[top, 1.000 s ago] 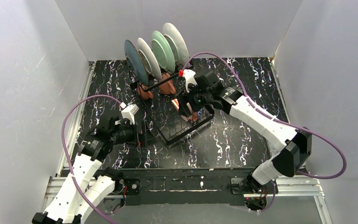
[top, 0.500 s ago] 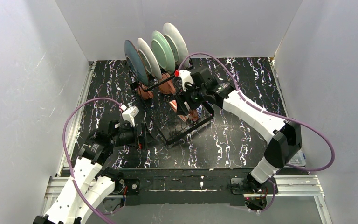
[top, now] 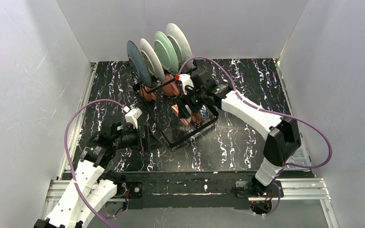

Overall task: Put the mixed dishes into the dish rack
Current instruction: Insert the bowl into the dish rack.

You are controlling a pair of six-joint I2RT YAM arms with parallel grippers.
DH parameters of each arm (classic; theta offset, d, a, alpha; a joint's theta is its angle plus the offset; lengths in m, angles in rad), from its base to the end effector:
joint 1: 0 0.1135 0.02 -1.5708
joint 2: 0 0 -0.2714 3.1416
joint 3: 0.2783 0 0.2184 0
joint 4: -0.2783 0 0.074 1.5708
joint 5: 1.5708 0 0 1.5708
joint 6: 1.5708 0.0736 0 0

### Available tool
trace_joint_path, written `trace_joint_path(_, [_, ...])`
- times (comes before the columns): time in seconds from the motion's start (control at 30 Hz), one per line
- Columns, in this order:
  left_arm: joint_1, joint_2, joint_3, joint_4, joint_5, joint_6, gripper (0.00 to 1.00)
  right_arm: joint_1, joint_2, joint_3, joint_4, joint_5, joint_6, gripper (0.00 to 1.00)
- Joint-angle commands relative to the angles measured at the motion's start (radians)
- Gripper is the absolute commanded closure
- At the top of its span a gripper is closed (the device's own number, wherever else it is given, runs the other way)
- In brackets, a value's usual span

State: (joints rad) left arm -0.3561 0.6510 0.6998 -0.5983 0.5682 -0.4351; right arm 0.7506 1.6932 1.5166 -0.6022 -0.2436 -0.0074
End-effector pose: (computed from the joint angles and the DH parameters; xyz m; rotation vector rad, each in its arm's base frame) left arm 0.1052 -0.0814 0.2771 0.2704 2.1935 -1.0586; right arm 0.2613 0.2680 0.3029 -1.0069 2.1949 0.6412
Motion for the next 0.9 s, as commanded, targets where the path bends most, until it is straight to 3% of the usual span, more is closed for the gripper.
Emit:
trace_joint_path(0.0, [-0.001, -0.003, -0.008, 0.011, 0.03, 0.007, 0.02, -0.013, -0.001, 0.017, 0.087, -0.018, -0.019, 0.86])
trace_joint_path(0.87, [0.0, 0.017, -0.009, 0.012, 0.035, 0.007, 0.02, -0.022, 0.087, -0.008, 0.1, 0.07, -0.025, 0.87])
